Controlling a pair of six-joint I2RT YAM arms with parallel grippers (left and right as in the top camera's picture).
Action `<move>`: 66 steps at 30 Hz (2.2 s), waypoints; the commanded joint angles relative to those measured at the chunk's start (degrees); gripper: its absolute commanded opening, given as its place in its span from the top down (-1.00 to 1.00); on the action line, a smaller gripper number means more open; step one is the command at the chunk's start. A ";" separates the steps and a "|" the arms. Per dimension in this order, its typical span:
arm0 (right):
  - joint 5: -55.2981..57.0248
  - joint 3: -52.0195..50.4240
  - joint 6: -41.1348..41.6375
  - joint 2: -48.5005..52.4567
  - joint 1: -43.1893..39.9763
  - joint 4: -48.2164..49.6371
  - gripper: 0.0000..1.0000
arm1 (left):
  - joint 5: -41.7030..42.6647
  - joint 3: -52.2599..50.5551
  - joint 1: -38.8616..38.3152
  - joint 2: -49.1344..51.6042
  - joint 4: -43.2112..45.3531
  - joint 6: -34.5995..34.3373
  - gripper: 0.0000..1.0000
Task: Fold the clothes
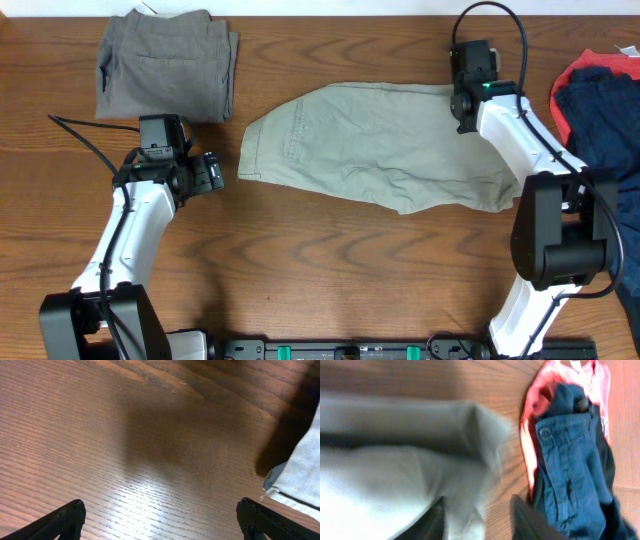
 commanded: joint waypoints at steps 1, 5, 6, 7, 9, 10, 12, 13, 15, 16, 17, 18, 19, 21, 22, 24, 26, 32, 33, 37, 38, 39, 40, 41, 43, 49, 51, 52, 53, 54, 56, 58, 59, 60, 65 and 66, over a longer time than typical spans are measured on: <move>1.49 1.51 2.12 0.02 -0.09 -0.98 -0.04 | -0.20 -0.39 0.35 0.35 0.02 -0.57 -0.95; -1.62 5.66 9.42 0.02 -0.09 -6.99 -0.61 | -0.20 -0.39 0.35 0.37 0.00 -0.57 -0.96; -4.11 7.08 10.08 0.02 -0.09 -8.92 -0.72 | -0.15 -0.39 0.35 0.37 0.00 -0.57 -0.96; -7.85 8.92 10.91 0.02 -0.07 -11.30 -0.84 | -0.02 -0.39 0.35 0.35 0.02 -0.59 -0.95; -17.99 12.57 11.37 0.02 0.11 -15.78 -0.98 | -0.02 -0.39 0.35 0.35 0.17 -0.59 -0.96; -23.39 14.08 11.32 0.02 0.20 -17.66 -0.98 | 0.00 -0.39 0.35 0.35 0.20 -0.61 -0.96; -36.76 16.70 11.32 0.02 0.44 -21.11 -0.97 | 0.00 -0.39 0.35 0.35 0.17 -2.29 -0.96; -42.34 17.16 11.32 0.02 0.57 -22.08 -0.94 | 0.00 -0.39 0.35 0.35 0.17 -3.67 -0.96; -51.65 17.05 11.34 0.04 0.92 -23.47 -0.70 | 0.00 -0.39 0.35 0.37 0.17 -7.04 -0.96; -53.83 16.68 11.34 0.11 1.09 -23.80 -0.60 | 0.00 -0.39 0.35 0.37 0.17 -8.55 -0.96; -55.63 15.93 11.32 0.17 1.40 -24.11 -0.54 | 0.00 -0.39 0.35 0.37 0.15 -9.92 -0.96; -56.11 14.95 11.32 0.17 1.81 -24.52 -0.44 | 0.00 -0.39 0.35 0.35 0.15 -11.06 -0.96; -55.54 13.86 11.32 0.17 2.25 -25.22 -0.24 | 0.00 -0.39 0.35 0.35 0.13 -12.13 -0.95; -53.44 11.13 11.37 0.26 3.10 -26.25 0.24 | 0.00 -0.39 0.35 0.37 0.13 -12.57 -0.96; -52.48 9.18 11.37 0.26 3.56 -26.29 0.42 | 0.00 -0.39 0.35 0.35 0.04 -12.57 -0.96; -51.10 5.66 11.39 0.26 3.96 -25.49 0.60 | 0.20 -0.39 0.35 0.37 -0.09 -12.57 -0.96; -49.72 2.14 12.04 0.26 3.87 -24.37 0.73 | 1.81 -0.39 0.35 0.37 -0.09 -12.57 -0.96; -41.53 -4.17 17.66 0.26 2.51 -24.33 0.98 | 4.92 -0.39 0.35 0.35 -0.44 -12.55 -0.96; -40.50 -4.85 18.08 0.26 2.29 -24.50 0.98 | 4.92 -0.39 0.35 0.37 -0.48 -12.55 -0.96; -40.04 -6.99 18.43 0.26 1.46 -25.75 0.94 | 4.92 -0.39 0.35 0.37 -0.50 -12.57 -0.95; -40.06 -7.93 18.43 0.26 1.27 -25.68 0.92 | 4.92 -0.39 0.35 0.35 -0.48 -12.55 -0.96; -40.00 -9.25 18.43 0.26 1.11 -25.29 0.92 | 4.92 -0.39 0.35 0.37 -0.50 -12.55 -0.96; -39.58 -10.51 18.45 0.26 0.96 -24.68 0.93 | 4.92 -0.39 0.35 0.37 -0.48 -12.55 -0.96; -39.32 -11.87 18.45 0.26 0.85 -23.87 0.94 | 4.92 -0.39 0.35 0.37 -0.48 -12.55 -0.96; -37.92 -15.19 19.32 0.26 0.37 -21.79 0.96 | 4.92 -0.39 0.35 0.37 -0.50 -12.55 -0.96; -35.60 -20.87 23.02 0.26 -3.41 -18.43 0.98 | 4.92 -0.39 0.35 0.37 -0.98 -12.55 -0.96; -33.94 -21.24 24.28 0.26 -5.35 -18.78 0.97 | 4.92 -0.39 0.35 0.35 -1.18 -12.57 -0.96; -32.94 -21.22 25.09 0.26 -6.19 -19.21 0.98 | 4.92 -0.39 0.35 0.35 -1.22 -12.55 -0.96; -32.22 -21.22 25.75 0.24 -7.04 -19.63 0.98 | 4.92 -0.39 0.35 0.37 -1.22 -12.55 -0.96; -31.58 -21.20 26.45 0.13 -8.09 -20.22 0.98 | 4.92 -0.39 0.35 0.37 -1.22 -12.55 -0.96; -30.95 -21.16 26.51 -0.15 -9.57 -20.96 0.98 | 4.92 -0.39 0.35 0.37 -1.31 -12.55 -0.96; -28.55 -21.09 28.13 -1.01 -10.69 -21.97 0.98 | 4.96 -0.39 0.35 0.37 -1.38 -12.57 -0.96; -27.98 -21.09 28.63 -1.68 -11.08 -22.29 0.98 | 5.18 -0.39 0.35 0.35 -1.38 -12.55 -0.96; -28.06 -21.09 28.61 -2.69 -11.37 -22.51 0.98 | 5.70 -0.39 0.35 0.37 -1.36 -12.55 -0.96; -28.09 -20.59 30.47 -11.32 -11.54 -23.58 0.98 | 9.01 -0.39 0.33 0.37 -1.33 -12.52 -0.96; -28.41 -20.39 30.47 -13.77 -11.54 -23.56 0.97 | 8.98 -0.39 0.33 0.37 -1.33 -12.52 -0.96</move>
